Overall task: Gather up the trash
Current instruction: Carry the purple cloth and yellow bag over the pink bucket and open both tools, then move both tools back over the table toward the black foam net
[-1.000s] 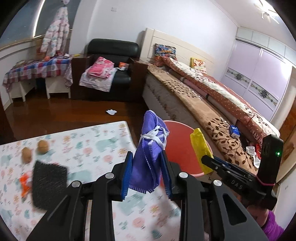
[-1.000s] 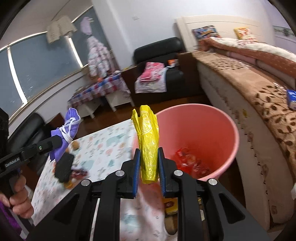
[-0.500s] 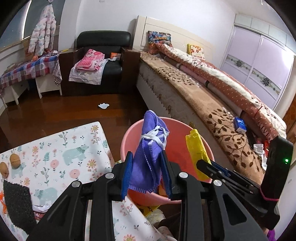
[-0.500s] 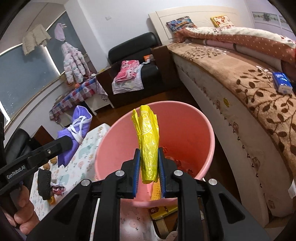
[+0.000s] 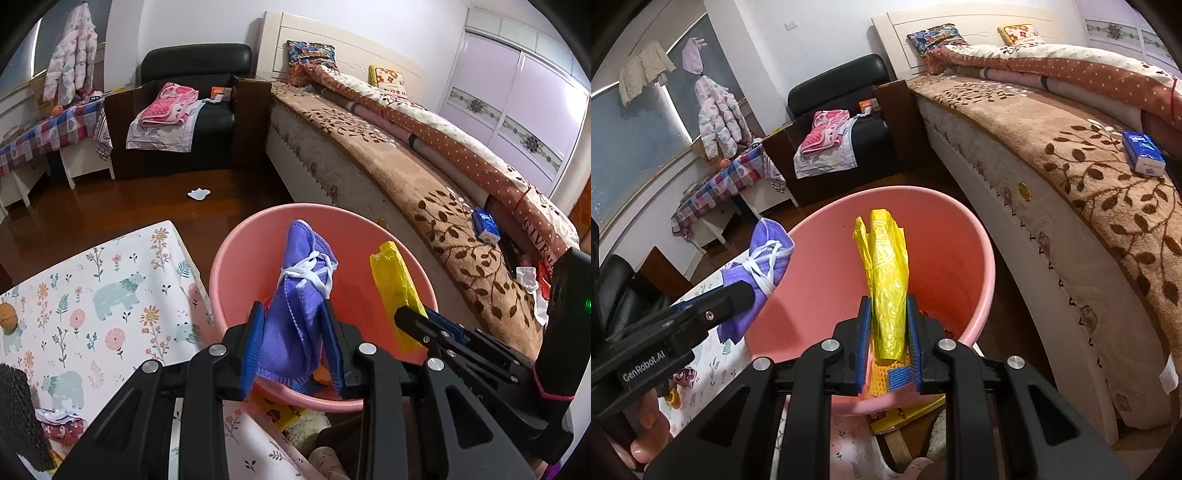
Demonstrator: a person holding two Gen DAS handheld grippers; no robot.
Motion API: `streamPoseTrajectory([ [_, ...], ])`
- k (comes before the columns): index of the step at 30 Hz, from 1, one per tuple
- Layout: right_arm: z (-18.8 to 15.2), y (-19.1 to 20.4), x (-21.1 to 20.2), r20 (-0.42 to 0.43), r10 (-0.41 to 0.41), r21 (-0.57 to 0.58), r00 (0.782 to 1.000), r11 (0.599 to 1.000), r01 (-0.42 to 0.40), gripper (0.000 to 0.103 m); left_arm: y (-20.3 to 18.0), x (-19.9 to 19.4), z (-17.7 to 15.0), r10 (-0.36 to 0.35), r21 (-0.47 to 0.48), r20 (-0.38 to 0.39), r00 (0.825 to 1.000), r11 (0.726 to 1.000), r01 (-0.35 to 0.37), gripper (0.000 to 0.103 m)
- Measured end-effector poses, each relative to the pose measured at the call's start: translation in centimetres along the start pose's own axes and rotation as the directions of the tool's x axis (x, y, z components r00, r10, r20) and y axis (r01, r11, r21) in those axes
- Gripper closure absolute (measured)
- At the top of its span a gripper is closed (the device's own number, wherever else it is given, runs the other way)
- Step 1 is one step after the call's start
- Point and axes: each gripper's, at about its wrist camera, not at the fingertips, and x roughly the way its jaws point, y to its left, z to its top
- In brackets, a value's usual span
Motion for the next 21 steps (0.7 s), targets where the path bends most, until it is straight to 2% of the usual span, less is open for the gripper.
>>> streamPoseTrajectory([
  [3,0.0,0.0,0.0,-0.004,0.026,0.019,1.000,0.999,-0.025,0.083,-0.1,0.1,0.1,-0.008,0.008,0.004,1.000,1.000,0.008,0.071],
  [4,0.0,-0.1,0.0,-0.002,0.020,0.024,1.000,1.000,-0.020,0.076,-0.1,-0.1,0.1,-0.017,0.014,0.014,1.000,1.000,0.016,0.066],
  [5,0.0,-0.1,-0.1,0.004,0.020,0.030,1.000,0.999,-0.020,0.073,-0.2,-0.3,0.1,-0.018,0.020,0.020,1.000,1.000,0.018,0.059],
  [6,0.0,-0.2,-0.1,0.004,0.025,0.033,1.000,0.999,-0.025,0.071,-0.2,-0.5,0.1,-0.017,0.027,0.030,0.999,0.999,0.016,0.058],
  [9,-0.1,0.1,-0.2,-0.002,0.037,0.027,0.999,0.999,-0.037,0.071,-0.3,-1.3,0.0,-0.031,0.036,0.045,0.999,0.999,0.029,0.058],
  [13,0.3,1.0,-0.7,0.015,0.040,0.004,0.999,0.999,-0.040,0.070,0.6,-2.6,0.0,-0.044,-0.001,0.056,0.997,0.999,0.044,0.057],
  [18,1.9,2.8,-2.0,0.058,0.018,-0.070,0.998,0.997,-0.014,0.070,2.2,-5.2,-0.3,-0.032,-0.026,0.080,0.996,0.999,0.034,0.056],
  [21,2.7,3.4,-3.0,0.082,0.024,-0.066,0.996,0.998,-0.018,0.070,3.7,-7.3,-0.5,-0.021,-0.042,0.108,0.994,0.999,0.026,0.050],
])
